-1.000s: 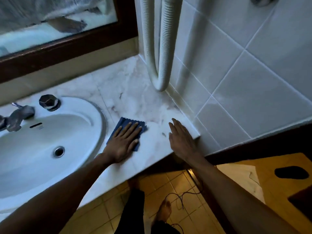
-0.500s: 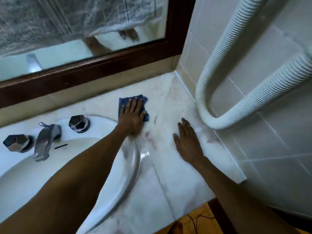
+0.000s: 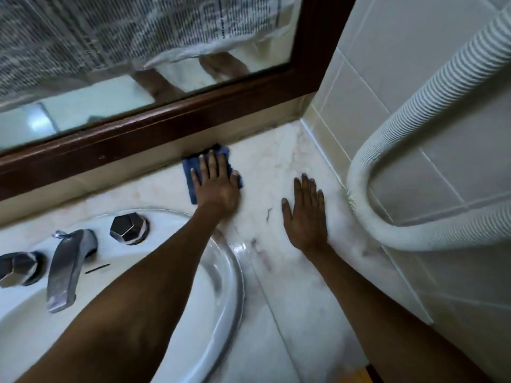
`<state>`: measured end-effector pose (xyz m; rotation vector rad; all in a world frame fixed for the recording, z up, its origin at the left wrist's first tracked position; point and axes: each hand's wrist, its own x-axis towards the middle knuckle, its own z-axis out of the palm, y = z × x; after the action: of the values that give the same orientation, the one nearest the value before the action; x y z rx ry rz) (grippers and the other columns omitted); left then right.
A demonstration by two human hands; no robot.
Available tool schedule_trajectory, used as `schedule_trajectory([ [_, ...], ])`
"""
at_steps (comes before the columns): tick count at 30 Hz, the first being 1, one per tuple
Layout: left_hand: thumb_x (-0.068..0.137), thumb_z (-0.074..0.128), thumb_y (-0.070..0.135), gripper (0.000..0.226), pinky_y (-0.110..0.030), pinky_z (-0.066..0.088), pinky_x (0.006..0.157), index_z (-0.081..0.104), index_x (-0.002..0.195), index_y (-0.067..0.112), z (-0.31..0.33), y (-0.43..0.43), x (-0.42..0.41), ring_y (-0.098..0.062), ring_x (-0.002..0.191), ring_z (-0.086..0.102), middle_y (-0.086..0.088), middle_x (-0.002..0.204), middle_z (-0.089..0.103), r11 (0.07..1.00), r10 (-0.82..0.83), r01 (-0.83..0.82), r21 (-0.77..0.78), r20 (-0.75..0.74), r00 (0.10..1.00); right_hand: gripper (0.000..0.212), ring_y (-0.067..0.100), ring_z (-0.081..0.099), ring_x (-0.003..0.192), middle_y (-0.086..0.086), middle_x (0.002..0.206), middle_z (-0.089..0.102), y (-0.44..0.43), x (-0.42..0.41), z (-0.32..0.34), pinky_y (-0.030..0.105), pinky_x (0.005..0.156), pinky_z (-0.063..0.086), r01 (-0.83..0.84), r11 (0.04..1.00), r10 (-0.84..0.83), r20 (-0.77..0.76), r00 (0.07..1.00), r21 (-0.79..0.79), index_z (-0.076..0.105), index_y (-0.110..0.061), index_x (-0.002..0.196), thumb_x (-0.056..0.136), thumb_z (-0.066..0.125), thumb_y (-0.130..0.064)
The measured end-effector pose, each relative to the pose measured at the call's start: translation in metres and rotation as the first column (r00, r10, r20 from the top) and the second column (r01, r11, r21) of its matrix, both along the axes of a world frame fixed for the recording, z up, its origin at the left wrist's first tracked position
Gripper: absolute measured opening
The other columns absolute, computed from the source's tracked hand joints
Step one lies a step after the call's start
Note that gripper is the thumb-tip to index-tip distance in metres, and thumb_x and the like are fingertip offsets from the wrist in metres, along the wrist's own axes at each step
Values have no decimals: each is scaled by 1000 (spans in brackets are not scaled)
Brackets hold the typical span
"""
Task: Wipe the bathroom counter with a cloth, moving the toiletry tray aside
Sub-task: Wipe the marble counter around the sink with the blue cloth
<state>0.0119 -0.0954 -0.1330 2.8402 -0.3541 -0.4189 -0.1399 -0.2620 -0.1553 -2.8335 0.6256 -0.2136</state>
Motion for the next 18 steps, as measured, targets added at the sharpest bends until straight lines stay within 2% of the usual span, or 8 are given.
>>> schedule_trajectory([
  [6,105,10,47,62,-49,-12,122,-2,160,20,-2,-94,24,-23,154,-15,-3,168,-10,936,-351,352,-30,27,936,61,22,21,151,10,162,26,1,2,2,46,121,20,56,998,-57,45,997,19,31,-10,153,101,39,-41],
  [9,106,11,44,60,-50,-10,123,-1,160,20,-1,-137,38,-24,154,-13,-4,168,-8,877,-478,479,-33,24,878,63,21,21,151,9,162,25,0,2,2,45,122,21,127,992,-129,55,990,22,30,-9,153,101,40,-43],
  [12,107,13,42,60,-50,-10,123,2,160,19,4,-166,47,-24,154,-12,-5,168,-7,827,-561,561,-17,14,827,64,22,24,150,9,162,27,-1,3,2,44,122,22,128,992,-129,55,990,7,32,-10,153,100,37,-46],
  [15,107,15,43,59,-51,-9,123,5,160,20,6,-158,47,-22,155,-10,-3,168,-5,756,-653,653,-38,19,757,62,21,23,150,9,162,27,-1,3,1,45,121,24,128,992,-128,59,990,4,34,-10,152,100,40,-44],
  [18,106,12,48,58,-46,-5,124,2,159,29,-2,-111,44,-16,154,-6,5,168,-1,619,-778,783,-57,94,622,61,20,23,150,8,162,27,-1,2,2,45,119,25,129,992,-129,77,989,7,35,-10,151,100,43,-41],
])
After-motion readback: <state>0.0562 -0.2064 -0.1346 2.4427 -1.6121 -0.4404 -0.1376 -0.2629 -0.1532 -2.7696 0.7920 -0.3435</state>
